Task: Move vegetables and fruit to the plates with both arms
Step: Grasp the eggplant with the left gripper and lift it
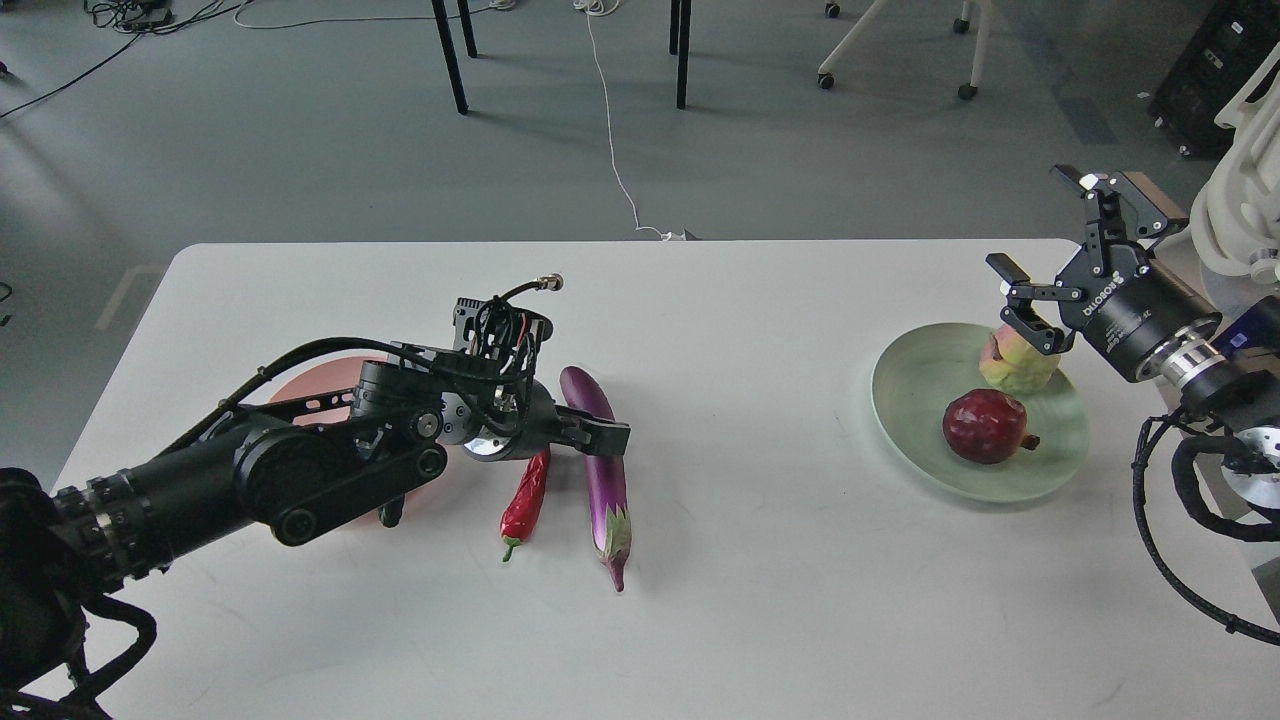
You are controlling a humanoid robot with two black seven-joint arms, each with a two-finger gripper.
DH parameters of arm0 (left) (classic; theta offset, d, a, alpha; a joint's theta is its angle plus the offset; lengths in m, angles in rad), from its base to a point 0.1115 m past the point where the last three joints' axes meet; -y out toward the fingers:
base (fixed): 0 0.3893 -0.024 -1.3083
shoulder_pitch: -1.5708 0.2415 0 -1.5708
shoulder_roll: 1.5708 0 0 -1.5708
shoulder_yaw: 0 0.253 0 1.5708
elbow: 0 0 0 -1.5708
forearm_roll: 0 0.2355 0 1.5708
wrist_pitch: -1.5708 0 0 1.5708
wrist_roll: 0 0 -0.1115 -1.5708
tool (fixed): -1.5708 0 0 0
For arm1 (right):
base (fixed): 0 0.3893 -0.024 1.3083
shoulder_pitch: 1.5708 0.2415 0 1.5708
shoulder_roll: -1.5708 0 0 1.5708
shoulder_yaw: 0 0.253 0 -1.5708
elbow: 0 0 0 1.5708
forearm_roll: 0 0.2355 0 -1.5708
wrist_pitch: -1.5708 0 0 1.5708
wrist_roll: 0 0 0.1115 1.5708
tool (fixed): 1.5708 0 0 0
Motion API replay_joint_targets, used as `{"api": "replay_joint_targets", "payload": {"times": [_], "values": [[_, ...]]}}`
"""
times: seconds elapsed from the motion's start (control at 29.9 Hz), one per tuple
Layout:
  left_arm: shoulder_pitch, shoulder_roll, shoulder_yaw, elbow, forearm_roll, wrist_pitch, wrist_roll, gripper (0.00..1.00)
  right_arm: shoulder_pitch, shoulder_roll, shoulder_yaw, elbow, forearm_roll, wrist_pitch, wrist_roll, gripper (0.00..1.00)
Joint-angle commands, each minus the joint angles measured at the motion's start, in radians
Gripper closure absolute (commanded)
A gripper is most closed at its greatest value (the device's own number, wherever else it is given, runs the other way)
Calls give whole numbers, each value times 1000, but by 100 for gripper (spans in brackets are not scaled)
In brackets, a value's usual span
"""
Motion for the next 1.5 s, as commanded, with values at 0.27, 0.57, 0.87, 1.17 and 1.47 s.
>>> {"api": "replay_joint_targets", "payload": {"times": [0.27,0.57,0.87,1.17,1.47], "values": [[37,-13,0,-1,1,0,3,6,-4,-3,1,-1,0,0,0,2],[38,-17,-2,-3,-36,0,21,64,-7,-1,1,-1,0,2,0,2],[35,-37,-23,-35,-243,5,121,73,-7,-1,1,-3,0,0,0,2],[29,-37,-42,-118,-507,111,187,72,-7,-1,1,-1,0,0,0,2],[21,183,-178,-136,-516,43,126,72,-9,0,-1,-1,-2,0,0,2]]}}
